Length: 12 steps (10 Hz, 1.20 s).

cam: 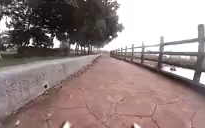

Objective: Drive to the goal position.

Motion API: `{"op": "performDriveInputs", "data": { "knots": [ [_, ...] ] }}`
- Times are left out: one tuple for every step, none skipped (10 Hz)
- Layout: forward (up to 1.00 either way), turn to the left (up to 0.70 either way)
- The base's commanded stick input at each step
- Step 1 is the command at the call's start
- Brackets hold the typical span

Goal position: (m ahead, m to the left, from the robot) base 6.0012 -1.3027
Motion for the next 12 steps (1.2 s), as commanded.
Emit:
{"op": "performDriveInputs", "data": {
  "knots": [
    [0.7, 0.0],
    [0.7, 0.0],
    [0.7, 0.0],
    [0.7, 0.0],
    [0.7, 0.0],
    [0.7, 0.0],
    [0.7, 0.0],
    [0.7, 0.0],
    [0.7, 0.0],
    [0.7, 0.0],
    [0.7, 0.0],
    [0.7, 0.0]
  ]
}}
